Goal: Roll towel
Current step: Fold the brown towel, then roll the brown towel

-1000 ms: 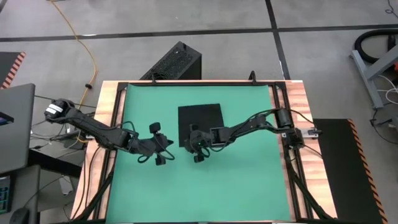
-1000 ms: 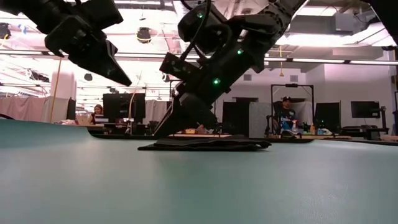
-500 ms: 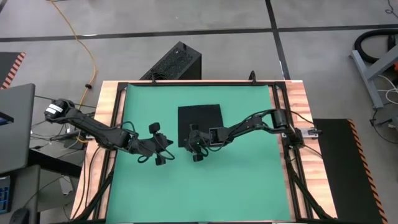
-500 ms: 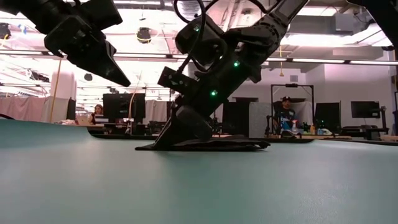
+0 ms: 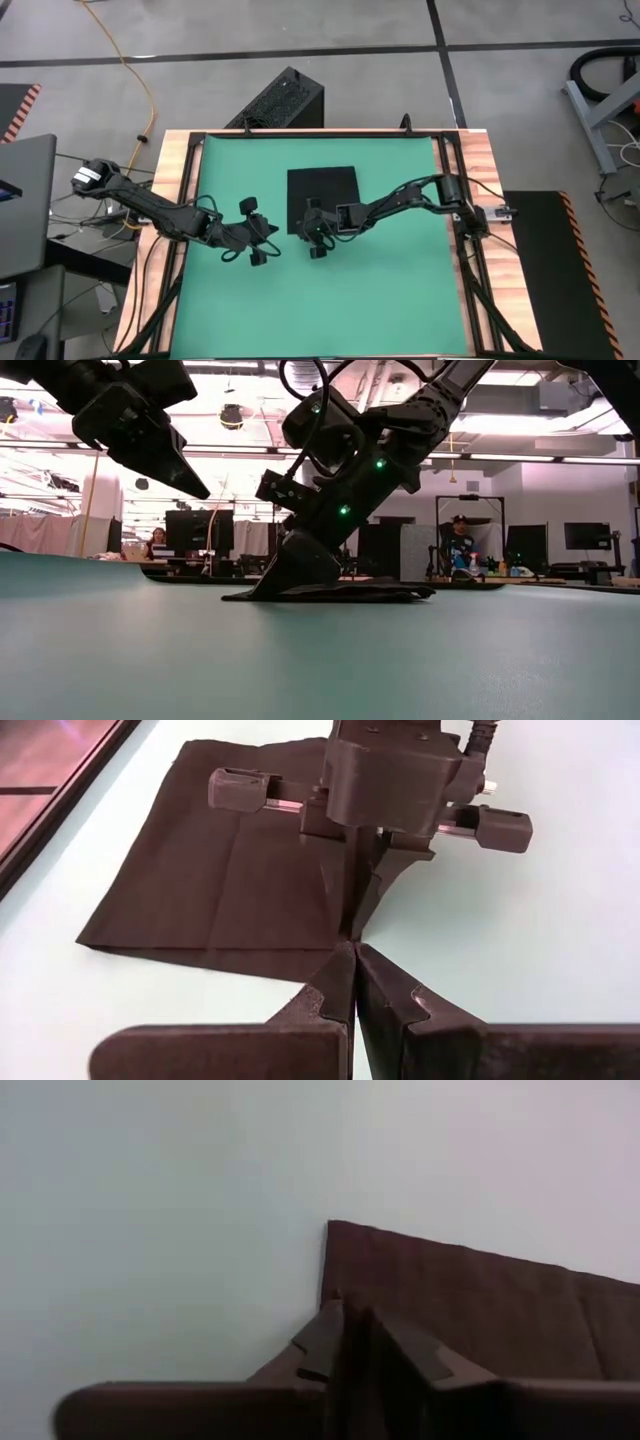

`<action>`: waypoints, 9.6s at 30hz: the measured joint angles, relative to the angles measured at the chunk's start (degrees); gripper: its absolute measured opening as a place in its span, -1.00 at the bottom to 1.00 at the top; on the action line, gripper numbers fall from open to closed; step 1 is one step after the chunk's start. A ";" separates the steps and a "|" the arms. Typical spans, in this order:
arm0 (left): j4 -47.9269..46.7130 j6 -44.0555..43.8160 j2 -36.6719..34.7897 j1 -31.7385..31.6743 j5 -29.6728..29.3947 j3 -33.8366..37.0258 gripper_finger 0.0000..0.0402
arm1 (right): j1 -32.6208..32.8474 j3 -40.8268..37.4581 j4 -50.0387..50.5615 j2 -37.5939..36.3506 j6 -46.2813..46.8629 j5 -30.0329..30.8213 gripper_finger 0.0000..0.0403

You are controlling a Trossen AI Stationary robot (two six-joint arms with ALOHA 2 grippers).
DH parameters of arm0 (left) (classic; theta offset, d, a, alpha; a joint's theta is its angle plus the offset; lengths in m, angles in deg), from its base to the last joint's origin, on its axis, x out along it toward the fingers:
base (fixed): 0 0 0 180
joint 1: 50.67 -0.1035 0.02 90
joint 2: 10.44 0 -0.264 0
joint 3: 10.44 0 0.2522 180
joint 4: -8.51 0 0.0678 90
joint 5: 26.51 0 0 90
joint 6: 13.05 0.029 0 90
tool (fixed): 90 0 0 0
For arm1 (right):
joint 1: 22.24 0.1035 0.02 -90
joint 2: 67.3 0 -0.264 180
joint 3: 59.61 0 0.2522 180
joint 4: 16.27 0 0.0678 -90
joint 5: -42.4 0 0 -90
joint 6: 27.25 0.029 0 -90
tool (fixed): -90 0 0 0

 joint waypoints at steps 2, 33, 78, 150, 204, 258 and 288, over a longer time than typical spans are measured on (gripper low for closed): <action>0.01 -0.02 0.00 0.00 0.01 0.00 -1.00 | 0.09 0.00 0.01 0.00 -0.02 0.04 -0.75; -8.49 -6.10 1.52 0.04 -0.95 0.25 -1.00 | 0.82 14.17 10.96 -0.35 -3.25 2.82 -0.98; 30.98 -8.96 21.99 -2.27 7.71 12.65 -1.00 | 0.65 15.56 10.29 0.20 -1.58 -8.18 -0.98; 18.81 13.27 -2.19 -28.47 20.83 12.84 -1.00 | -9.02 13.07 37.41 -5.63 -7.94 -11.87 -0.14; 17.41 16.41 27.08 4.01 4.62 -6.12 -0.36 | 11.74 -20.53 13.97 -24.28 -2.93 2.62 -0.14; 10.31 5.61 34.16 9.80 0.75 -6.36 -0.29 | 6.37 -25.60 7.08 -21.82 -1.02 -0.02 -0.20; 7.04 -3.12 27.66 11.34 -1.58 -6.03 -0.99 | 14.87 -24.77 8.46 -22.34 23.53 -0.47 -0.94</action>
